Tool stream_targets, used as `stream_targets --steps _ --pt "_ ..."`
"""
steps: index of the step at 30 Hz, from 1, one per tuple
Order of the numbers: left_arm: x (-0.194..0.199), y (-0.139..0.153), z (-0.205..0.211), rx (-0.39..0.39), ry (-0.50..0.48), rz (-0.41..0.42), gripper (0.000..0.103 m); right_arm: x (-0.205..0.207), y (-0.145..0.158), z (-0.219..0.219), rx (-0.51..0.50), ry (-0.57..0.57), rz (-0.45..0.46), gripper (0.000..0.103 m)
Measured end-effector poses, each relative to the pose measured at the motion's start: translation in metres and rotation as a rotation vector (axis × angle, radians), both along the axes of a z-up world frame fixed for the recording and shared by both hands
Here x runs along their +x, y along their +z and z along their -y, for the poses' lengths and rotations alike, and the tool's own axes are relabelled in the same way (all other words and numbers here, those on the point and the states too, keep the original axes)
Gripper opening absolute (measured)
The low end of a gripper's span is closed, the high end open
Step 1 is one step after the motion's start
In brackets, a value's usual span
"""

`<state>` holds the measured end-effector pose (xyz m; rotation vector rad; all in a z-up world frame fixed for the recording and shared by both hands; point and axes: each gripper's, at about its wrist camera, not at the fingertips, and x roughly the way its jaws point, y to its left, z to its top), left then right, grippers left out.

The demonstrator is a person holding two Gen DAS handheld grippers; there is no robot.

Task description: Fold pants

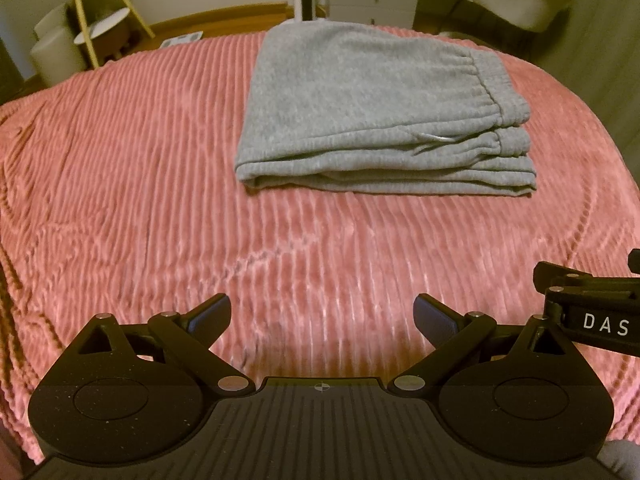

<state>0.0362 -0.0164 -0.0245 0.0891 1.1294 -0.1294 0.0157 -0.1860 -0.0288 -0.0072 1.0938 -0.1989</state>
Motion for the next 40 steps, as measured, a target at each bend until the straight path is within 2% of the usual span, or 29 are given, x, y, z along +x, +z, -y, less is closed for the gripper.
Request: stream_targets --steps 20,27,40 --pt "0.0003 -0.0011 0.0002 0.003 -0.001 0.001 0.101 0.0002 0.0002 -0.0012 -0.008 0.003 -0.001 0.100" --pt "0.0005 -0.0012 0.0013 0.022 0.002 0.016 0.101 0.0005 -0.0015 0.0000 -0.010 0.008 -0.002 0.100" --pt "-0.0015 0.0012 0.0027 0.005 -0.012 0.043 0.100 -0.0006 -0.0013 0.0034 -0.014 0.010 0.001 0.100"
